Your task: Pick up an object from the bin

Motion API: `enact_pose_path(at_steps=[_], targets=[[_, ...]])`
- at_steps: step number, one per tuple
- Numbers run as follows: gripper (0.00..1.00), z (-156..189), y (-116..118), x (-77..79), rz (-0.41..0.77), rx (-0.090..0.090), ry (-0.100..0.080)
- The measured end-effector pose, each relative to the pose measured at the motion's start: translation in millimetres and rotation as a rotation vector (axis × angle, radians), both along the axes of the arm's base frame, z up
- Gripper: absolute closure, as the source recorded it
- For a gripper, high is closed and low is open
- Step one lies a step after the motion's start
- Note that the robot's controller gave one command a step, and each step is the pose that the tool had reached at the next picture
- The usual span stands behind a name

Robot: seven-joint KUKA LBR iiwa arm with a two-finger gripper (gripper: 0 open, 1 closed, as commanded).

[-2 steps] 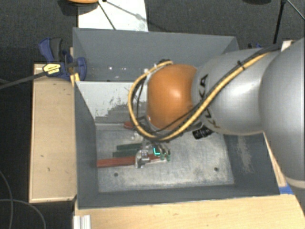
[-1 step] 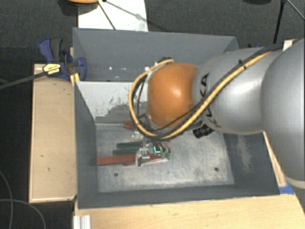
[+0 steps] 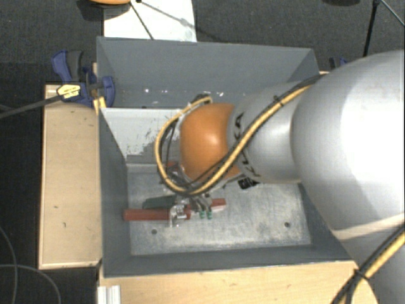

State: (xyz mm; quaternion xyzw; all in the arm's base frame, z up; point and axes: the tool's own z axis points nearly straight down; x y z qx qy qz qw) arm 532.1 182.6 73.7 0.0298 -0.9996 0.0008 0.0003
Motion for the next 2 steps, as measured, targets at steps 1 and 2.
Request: enact_pose_path(at_steps=[1, 2], targets=[[1.00, 0.0, 0.0, 0.0, -0.002, 0.000, 0.000], [1.00, 150.5, -7.7, -3.8, -0.027, 0.003, -0.005]])
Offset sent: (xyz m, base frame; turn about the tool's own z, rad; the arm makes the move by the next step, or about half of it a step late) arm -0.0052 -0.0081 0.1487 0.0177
